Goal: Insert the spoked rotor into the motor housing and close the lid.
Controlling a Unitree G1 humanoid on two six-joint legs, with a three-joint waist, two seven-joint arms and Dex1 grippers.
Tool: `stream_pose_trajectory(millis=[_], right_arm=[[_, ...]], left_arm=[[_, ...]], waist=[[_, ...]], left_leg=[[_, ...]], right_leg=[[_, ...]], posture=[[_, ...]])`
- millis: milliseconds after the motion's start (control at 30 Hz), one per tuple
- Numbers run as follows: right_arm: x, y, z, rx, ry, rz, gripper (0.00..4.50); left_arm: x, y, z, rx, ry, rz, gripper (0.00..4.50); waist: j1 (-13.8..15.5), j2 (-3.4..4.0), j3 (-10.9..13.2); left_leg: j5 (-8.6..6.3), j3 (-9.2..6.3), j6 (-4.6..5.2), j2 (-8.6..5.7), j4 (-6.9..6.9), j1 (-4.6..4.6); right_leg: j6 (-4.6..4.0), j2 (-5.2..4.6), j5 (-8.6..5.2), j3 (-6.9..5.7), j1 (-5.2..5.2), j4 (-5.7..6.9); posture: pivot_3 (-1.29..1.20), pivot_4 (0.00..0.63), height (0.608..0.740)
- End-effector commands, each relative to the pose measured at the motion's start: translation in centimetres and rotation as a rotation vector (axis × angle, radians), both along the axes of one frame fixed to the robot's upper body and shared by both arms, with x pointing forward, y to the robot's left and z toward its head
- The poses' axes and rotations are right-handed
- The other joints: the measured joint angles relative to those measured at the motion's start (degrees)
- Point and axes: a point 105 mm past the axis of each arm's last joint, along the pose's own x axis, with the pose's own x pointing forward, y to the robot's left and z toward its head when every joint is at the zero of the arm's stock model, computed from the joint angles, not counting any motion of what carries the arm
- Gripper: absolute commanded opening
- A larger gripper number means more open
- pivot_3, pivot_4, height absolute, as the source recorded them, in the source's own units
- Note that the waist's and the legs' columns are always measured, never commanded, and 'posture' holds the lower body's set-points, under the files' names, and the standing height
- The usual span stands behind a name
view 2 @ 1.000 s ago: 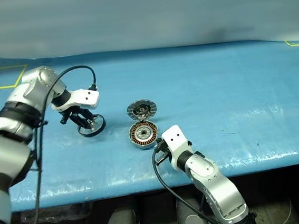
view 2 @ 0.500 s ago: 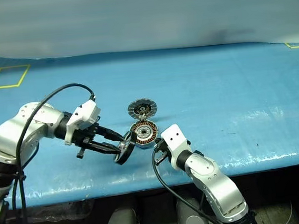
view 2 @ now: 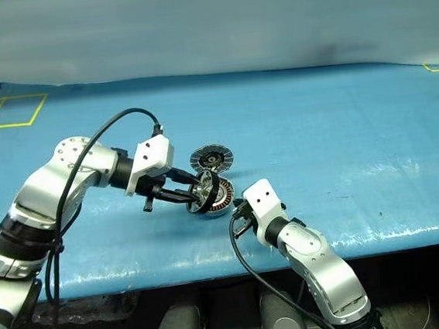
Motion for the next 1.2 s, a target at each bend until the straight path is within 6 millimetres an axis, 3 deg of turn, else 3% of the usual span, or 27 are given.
stream_pose_trajectory(millis=[33,167,433,800,1200], right_arm=[[0.1,-0.4,2.3,0.109,-0.126,-0.011,0.0],[-0.3,-0.9,3.1,0.173,-0.257,-0.008,0.0],[-1.2,-1.1,1.6,0.284,-0.256,0.045,0.0],[-2.1,-0.7,-1.9,0.197,-0.16,0.166,0.0],[-2.5,-0.8,-2.2,0.21,-0.146,0.159,0.0]], left_arm=[[1.1,-0.4,0.6,0.021,-0.077,-0.034,1.34],[1.3,-0.5,0.0,0.026,-0.07,-0.049,1.34],[1.2,-0.2,-0.9,0.075,-0.058,-0.056,1.34],[2.3,-0.9,-1.4,0.217,-0.092,-0.147,1.34],[3.2,-1.8,-1.4,0.28,-0.115,-0.2,1.34]], waist=[[-0.1,0.0,0.0],[-0.2,0.0,0.0],[-0.2,0.0,0.0],[0.0,0.0,0.0],[0.0,0.0,0.0]], left_leg=[[0.0,0.0,0.0,0.0,-0.02,-0.01],[-0.01,0.07,0.01,0.02,-0.09,0.0],[-0.01,0.17,0.01,0.02,-0.11,0.03],[-0.01,0.29,0.01,-0.01,-0.1,0.04],[-0.01,0.34,0.02,0.0,-0.1,0.04]], right_leg=[[0.18,0.0,0.1,0.0,-0.01,-0.01],[0.28,0.01,0.16,0.07,-0.06,-0.04],[0.22,0.0,0.13,0.18,-0.06,-0.05],[0.11,0.0,0.06,0.3,-0.05,-0.08],[0.15,0.02,0.08,0.37,-0.09,-0.08]], posture=[[0.0,0.15,0.74],[0.0,0.15,0.74],[0.0,0.15,0.74],[0.0,0.15,0.74],[0.0,0.15,0.74]])
